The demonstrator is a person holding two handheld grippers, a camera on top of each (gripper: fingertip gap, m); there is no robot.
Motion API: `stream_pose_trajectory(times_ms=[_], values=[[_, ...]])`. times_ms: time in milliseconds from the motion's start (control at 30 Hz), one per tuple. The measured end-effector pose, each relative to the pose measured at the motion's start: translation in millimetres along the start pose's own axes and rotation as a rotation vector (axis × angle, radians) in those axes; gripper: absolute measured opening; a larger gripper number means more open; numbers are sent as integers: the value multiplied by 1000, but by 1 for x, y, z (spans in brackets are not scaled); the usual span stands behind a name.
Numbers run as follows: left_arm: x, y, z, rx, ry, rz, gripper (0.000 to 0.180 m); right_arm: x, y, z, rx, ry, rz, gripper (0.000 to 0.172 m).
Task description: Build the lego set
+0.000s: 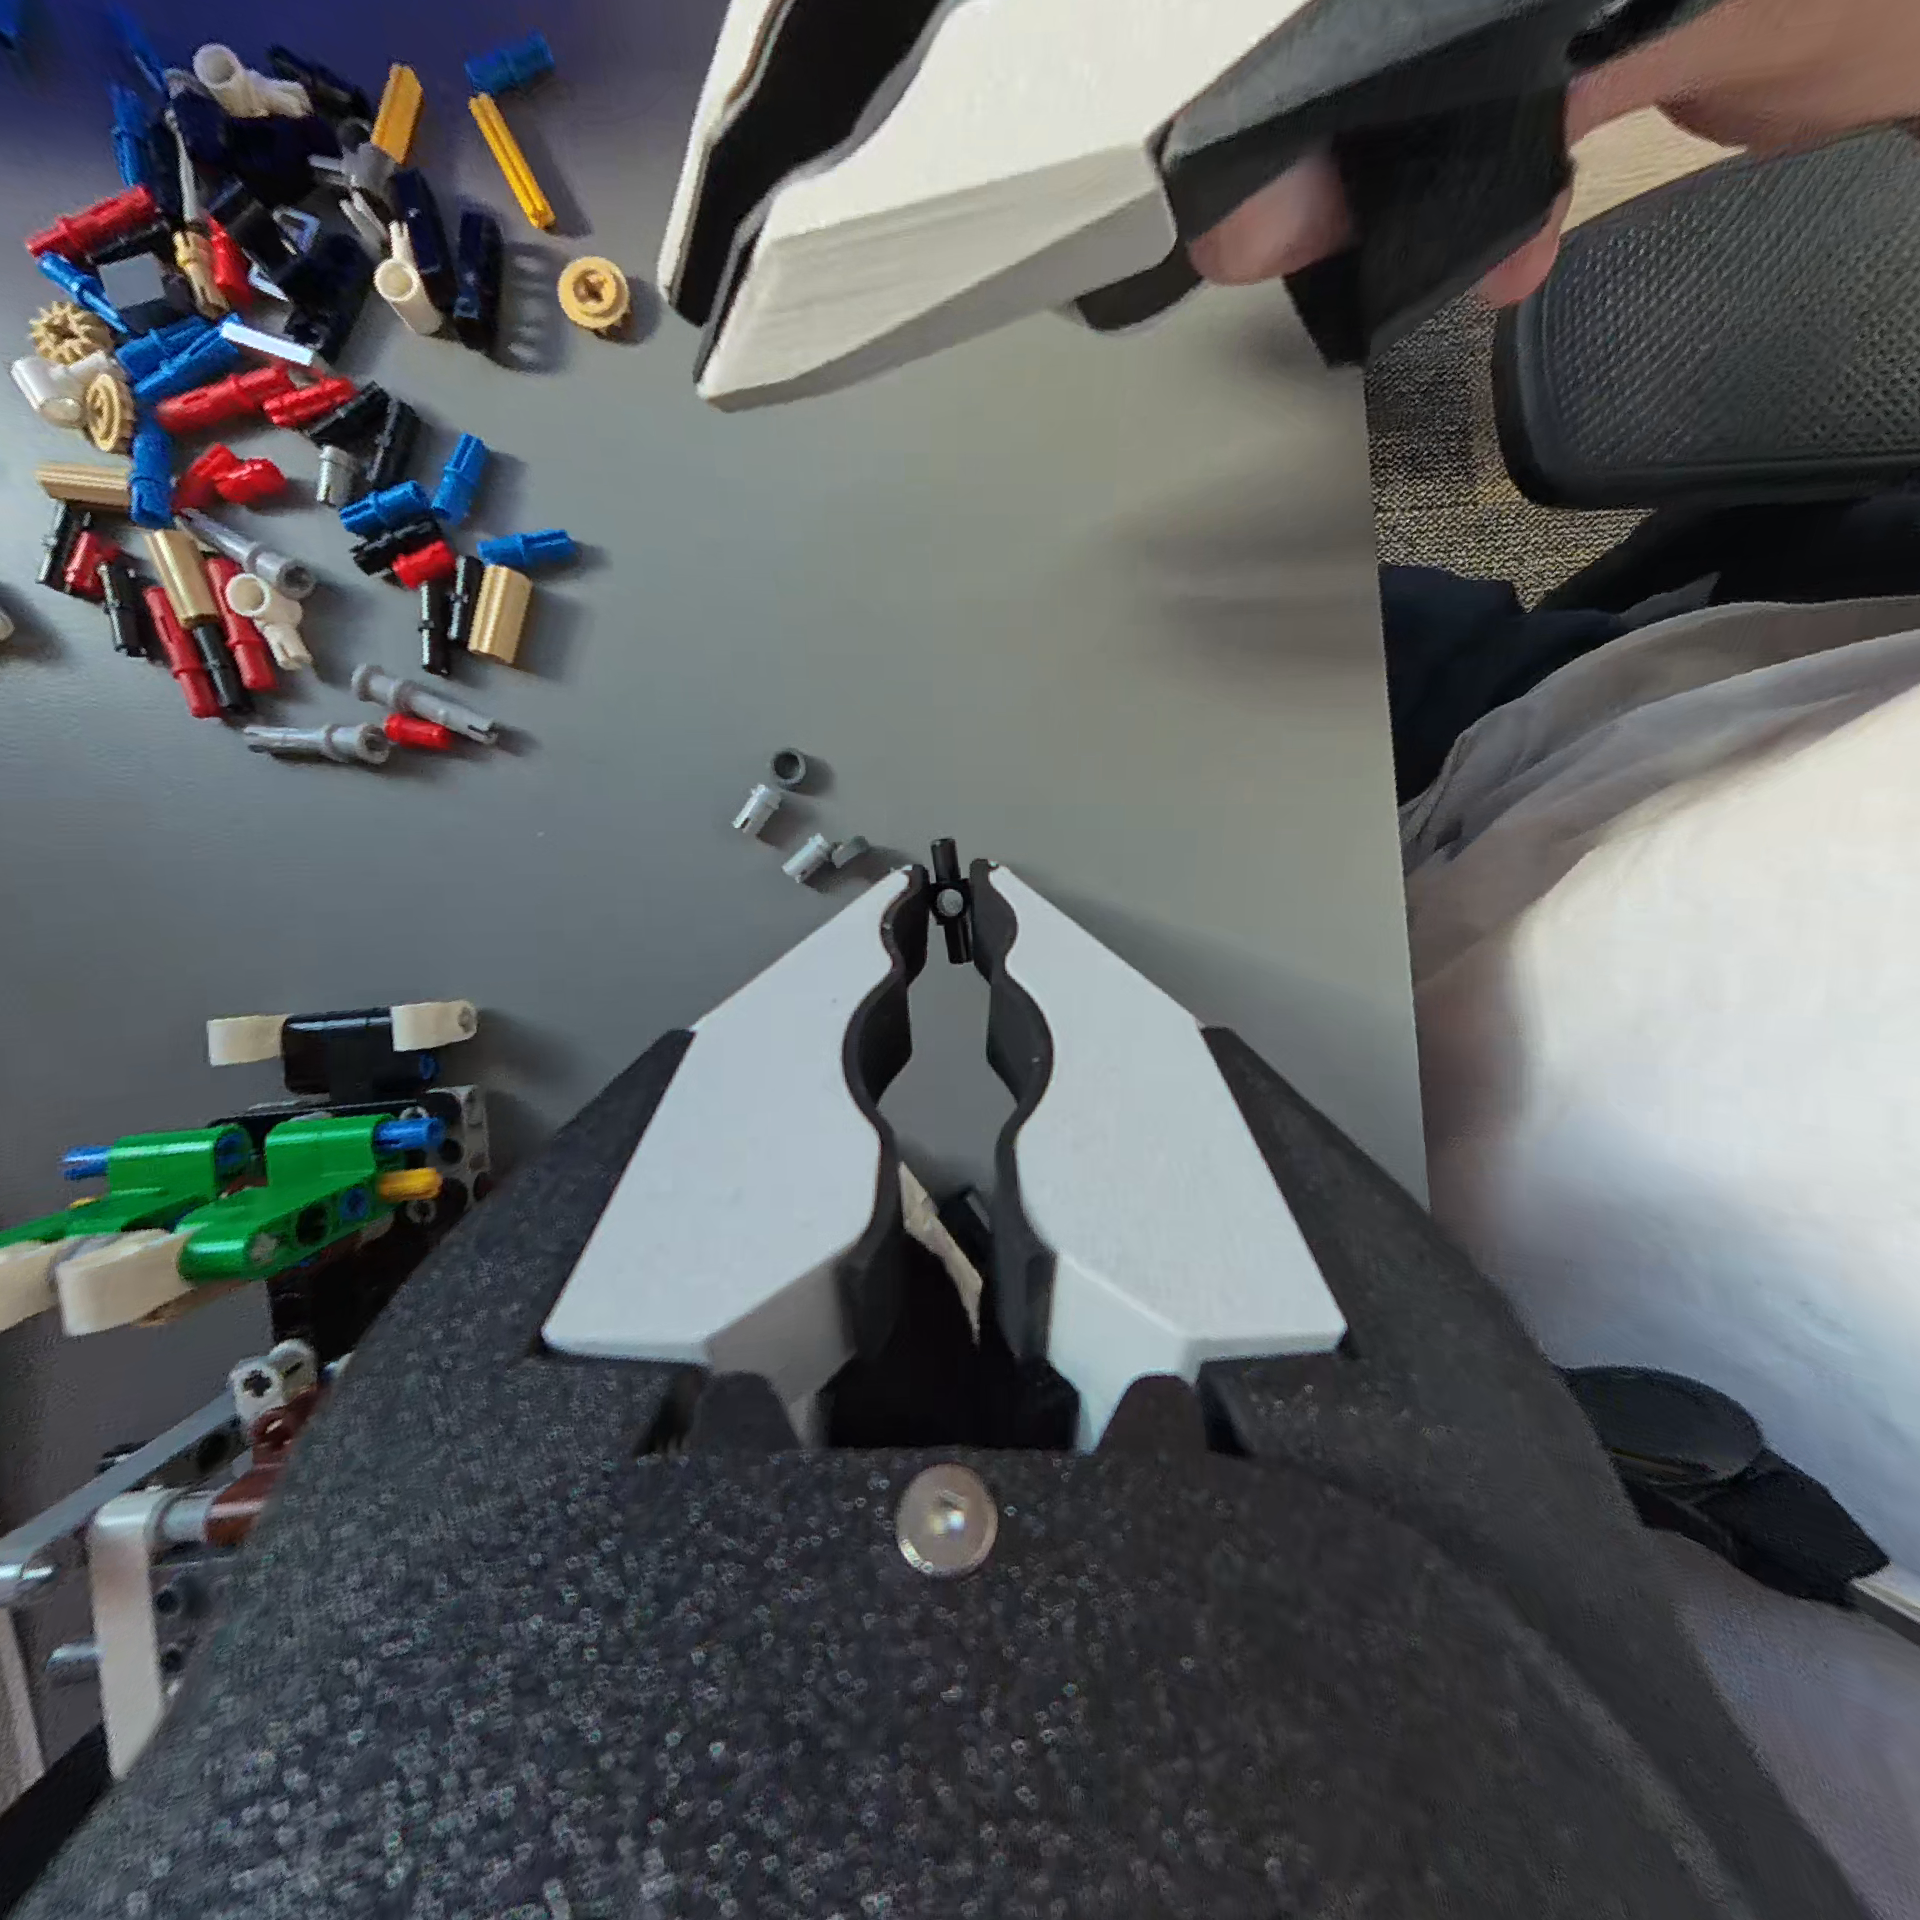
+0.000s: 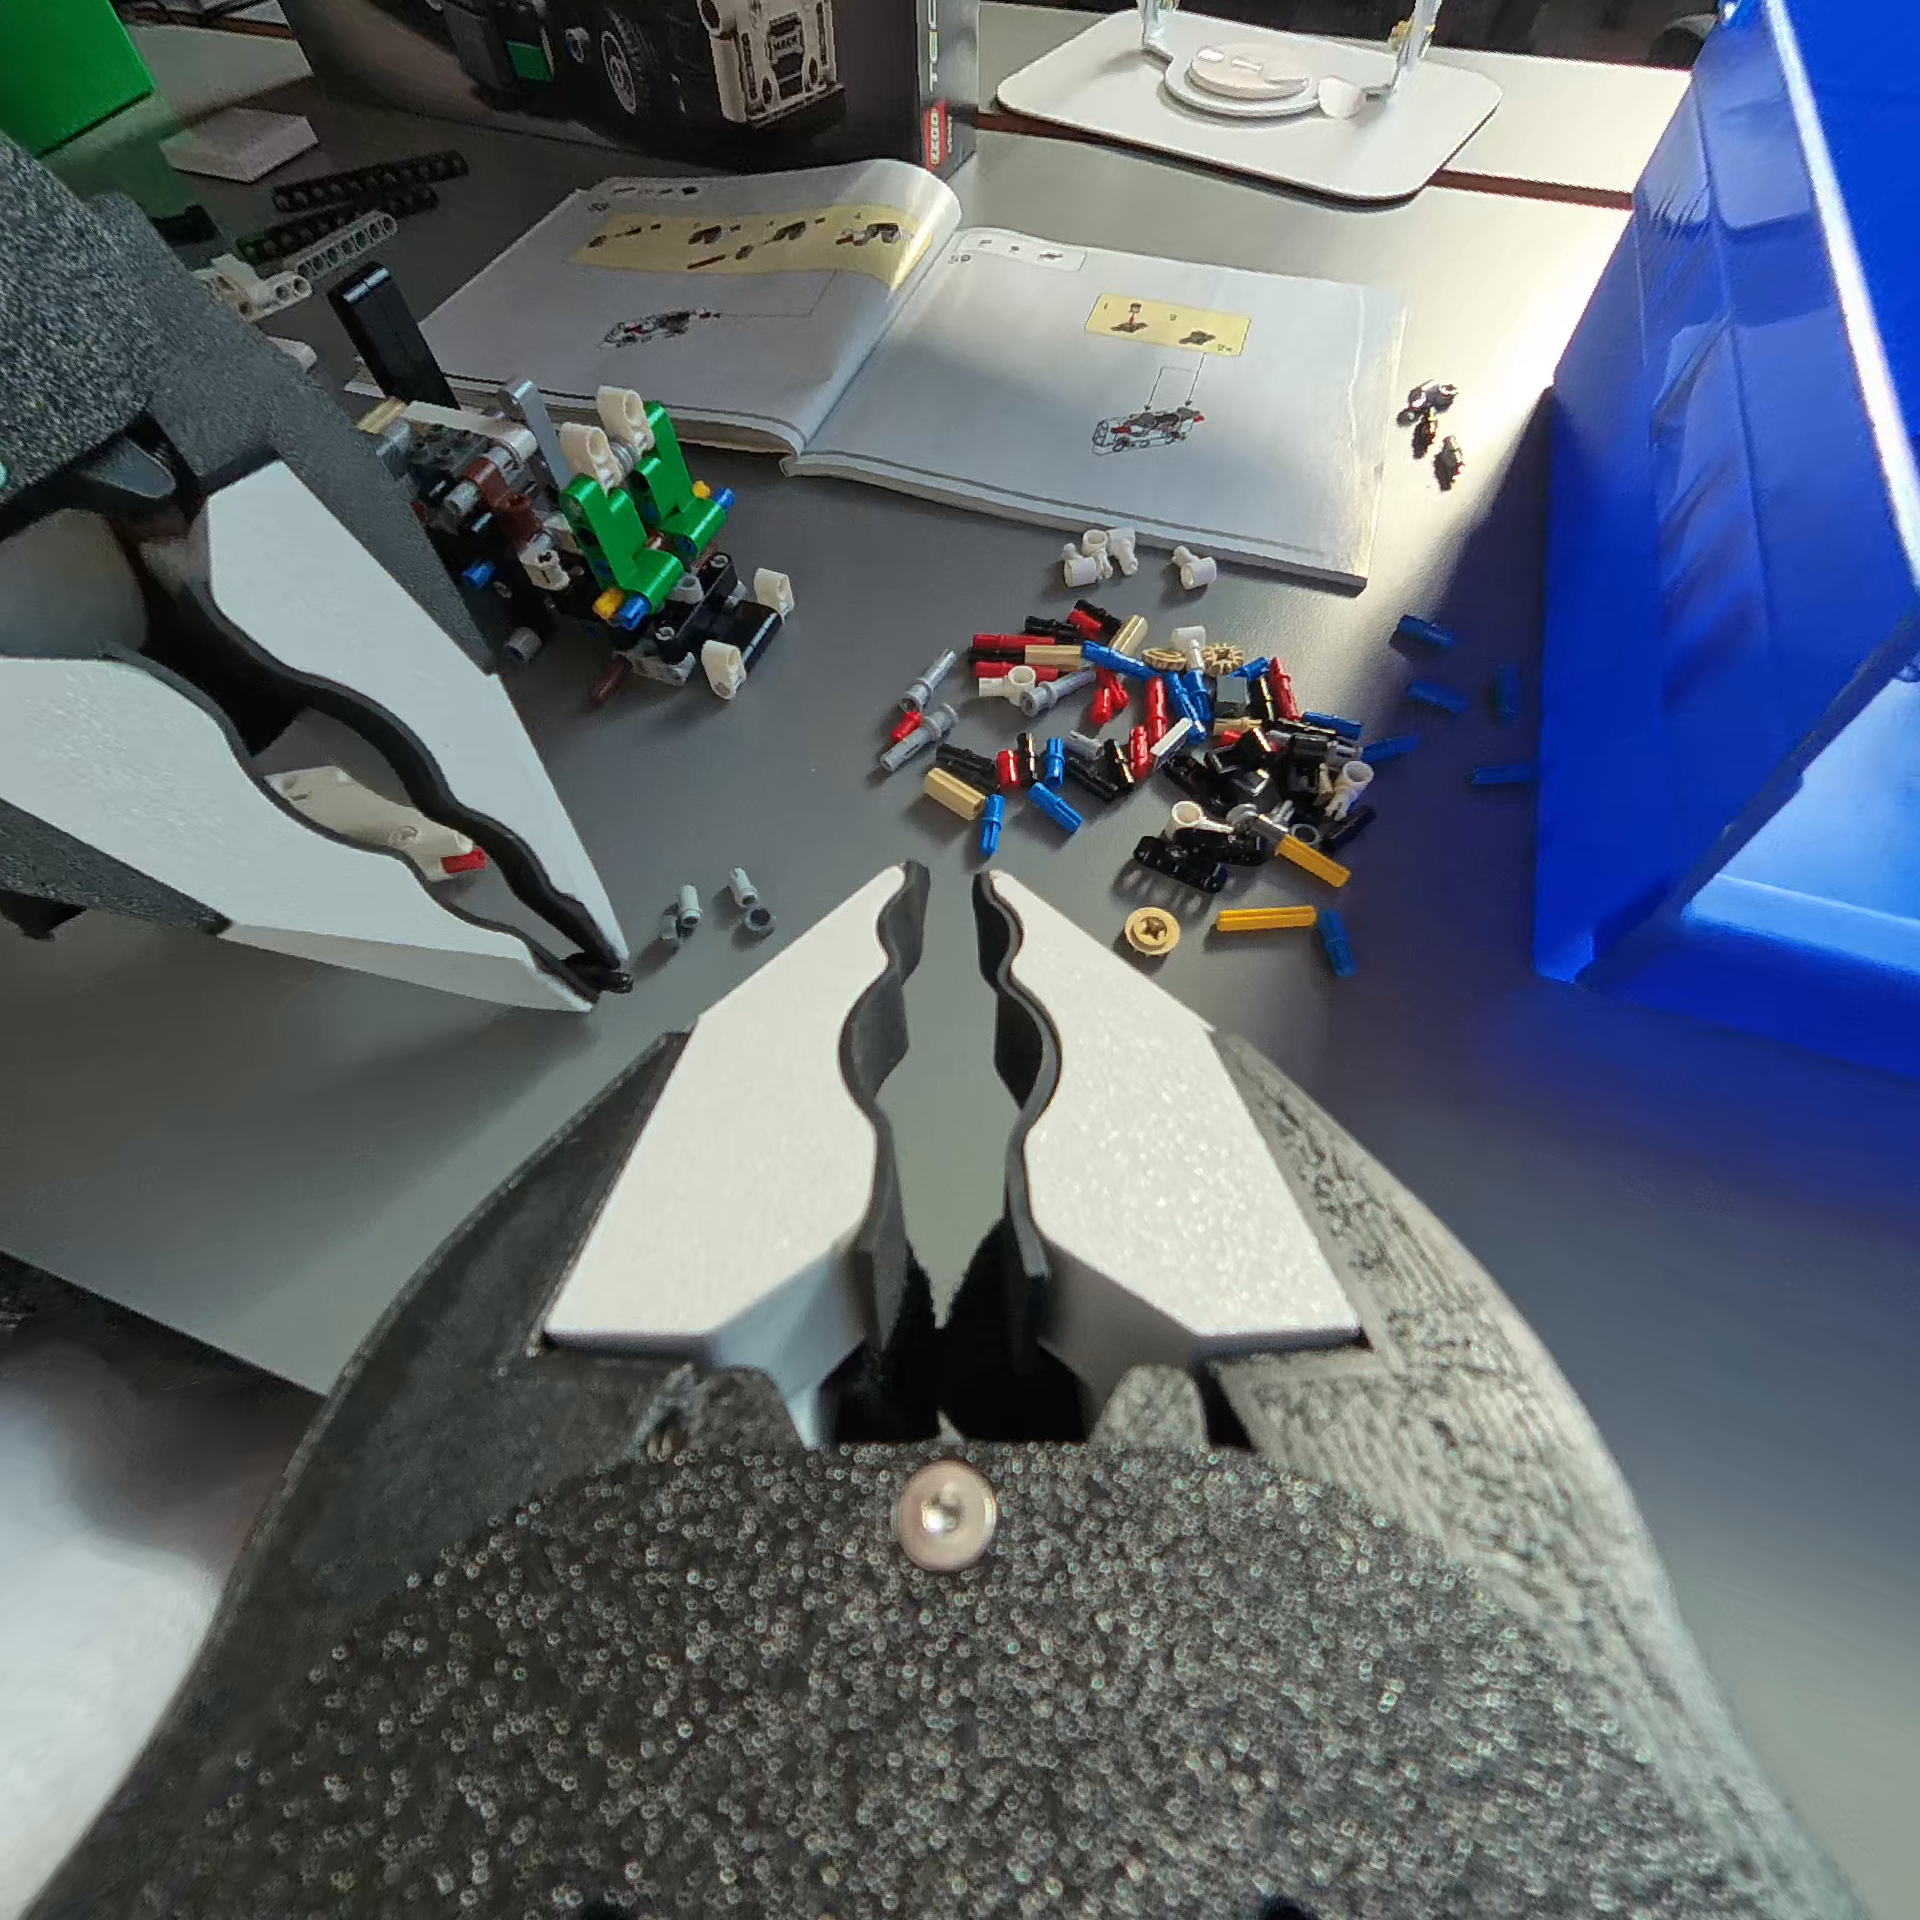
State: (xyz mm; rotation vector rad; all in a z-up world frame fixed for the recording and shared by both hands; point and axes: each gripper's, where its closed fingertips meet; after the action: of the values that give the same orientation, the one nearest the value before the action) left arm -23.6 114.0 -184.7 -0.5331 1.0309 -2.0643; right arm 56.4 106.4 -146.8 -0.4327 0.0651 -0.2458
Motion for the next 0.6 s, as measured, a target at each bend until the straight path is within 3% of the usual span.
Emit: stream_pose_trajectory(times_ms=[267, 333, 467, 533, 600], values=[[0, 3, -3, 7, 4, 61, 15, -3, -6, 4, 16, -17, 34, 8], [-10, -7, 3, 72, -2, 148, 18, -2, -4, 3, 8, -22, 41, 8], [-27, -60, 5, 278, -101, 316, 21, -5, 0, 5, 0, -25, 58, 8], [-29, -95, -12, 362, -170, 367, 23, -8, 4, 6, -2, -21, 68, 8], [-31, -133, -48, 395, -237, 426, 21, -11, 8, 7, -12, -25, 78, 8]])
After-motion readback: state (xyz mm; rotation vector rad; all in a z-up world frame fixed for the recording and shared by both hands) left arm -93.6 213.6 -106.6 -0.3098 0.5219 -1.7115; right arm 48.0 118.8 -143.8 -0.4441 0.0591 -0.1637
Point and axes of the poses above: each gripper's, where its closed fingertips meet, y out along the fingers, z out of its top, x = y × z across the jaws, and after that the axes turned 4 degrees about x, right-handed
